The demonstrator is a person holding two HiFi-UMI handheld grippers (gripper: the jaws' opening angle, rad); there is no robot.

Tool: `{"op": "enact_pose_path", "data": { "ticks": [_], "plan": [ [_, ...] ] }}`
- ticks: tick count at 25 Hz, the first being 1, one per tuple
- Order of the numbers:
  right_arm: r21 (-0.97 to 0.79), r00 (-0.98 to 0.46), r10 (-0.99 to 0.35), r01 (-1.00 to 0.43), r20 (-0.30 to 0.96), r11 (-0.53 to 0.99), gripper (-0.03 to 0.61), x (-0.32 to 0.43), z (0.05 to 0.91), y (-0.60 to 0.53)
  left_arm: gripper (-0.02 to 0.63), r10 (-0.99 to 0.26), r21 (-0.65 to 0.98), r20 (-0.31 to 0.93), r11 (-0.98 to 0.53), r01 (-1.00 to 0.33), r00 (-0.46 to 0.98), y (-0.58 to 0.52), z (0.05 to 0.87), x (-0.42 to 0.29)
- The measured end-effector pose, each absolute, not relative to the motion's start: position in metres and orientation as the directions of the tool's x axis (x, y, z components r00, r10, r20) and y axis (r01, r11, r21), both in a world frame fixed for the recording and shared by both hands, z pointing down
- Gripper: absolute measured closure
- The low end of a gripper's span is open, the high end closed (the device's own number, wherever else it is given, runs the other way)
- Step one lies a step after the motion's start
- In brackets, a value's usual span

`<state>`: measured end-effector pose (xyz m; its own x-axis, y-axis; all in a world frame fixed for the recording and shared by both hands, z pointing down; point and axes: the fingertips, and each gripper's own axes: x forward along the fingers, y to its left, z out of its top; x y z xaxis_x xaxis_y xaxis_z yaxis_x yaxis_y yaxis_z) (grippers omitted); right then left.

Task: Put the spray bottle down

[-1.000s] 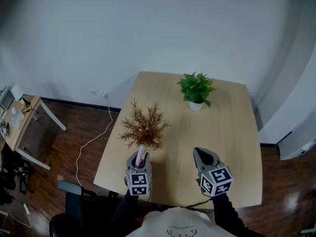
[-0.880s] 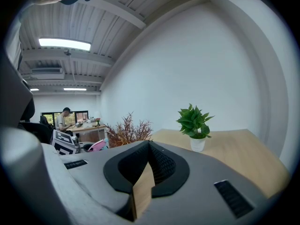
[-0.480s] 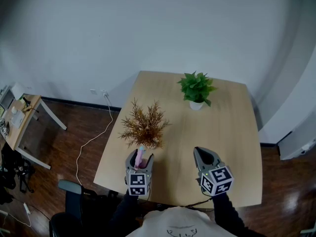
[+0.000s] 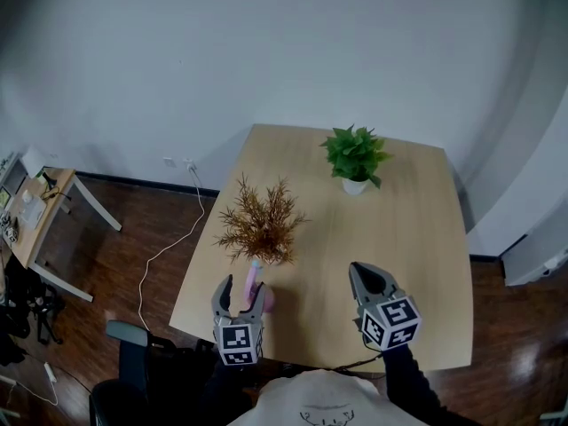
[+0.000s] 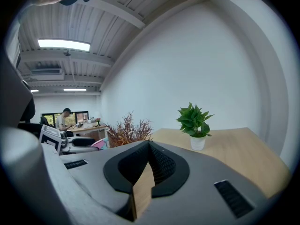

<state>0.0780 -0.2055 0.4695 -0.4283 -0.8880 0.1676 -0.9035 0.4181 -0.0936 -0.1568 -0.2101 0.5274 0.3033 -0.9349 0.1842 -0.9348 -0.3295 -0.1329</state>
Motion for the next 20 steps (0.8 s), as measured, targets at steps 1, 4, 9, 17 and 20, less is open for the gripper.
{"op": "enact_pose_path", "data": {
  "ticks": [1,4,9,17,20],
  "plan": [
    [-0.094,-0.429,-0.888,-0.903,0.168,0.419,0.589,0.078,0.47,-0.206,0.31,-0.947,-0.155,0.147,-0.308,-0.939,0.286,-0.206,0.515,-0.16],
    [-0.095,-0.43,-0.888,-0.903,0.167,0.419,0.589,0.078,0.47,-0.206,0.333,-0.965,-0.214,0.012,-0.257,-0.942,0.26,-0.191,0.471,-0.161],
    [-0.095,-0.427,-0.89,-0.904,0.163,0.416,0.589,0.079,0.469,-0.203,0.566,-0.906,-0.288,-0.143,-0.348,-0.892,0.399,-0.173,0.415,-0.109],
    [-0.092,-0.412,-0.897,-0.911,0.158,0.402,0.589,0.085,0.466,-0.196,0.618,-0.78,-0.179,0.058,-0.622,-0.762,0.623,-0.187,0.451,-0.015],
    [-0.096,-0.408,-0.9,-0.913,0.154,0.397,0.589,0.087,0.465,-0.192,0.618,-0.727,-0.138,0.141,-0.686,-0.714,0.672,-0.188,0.469,0.008]
  ]
}}
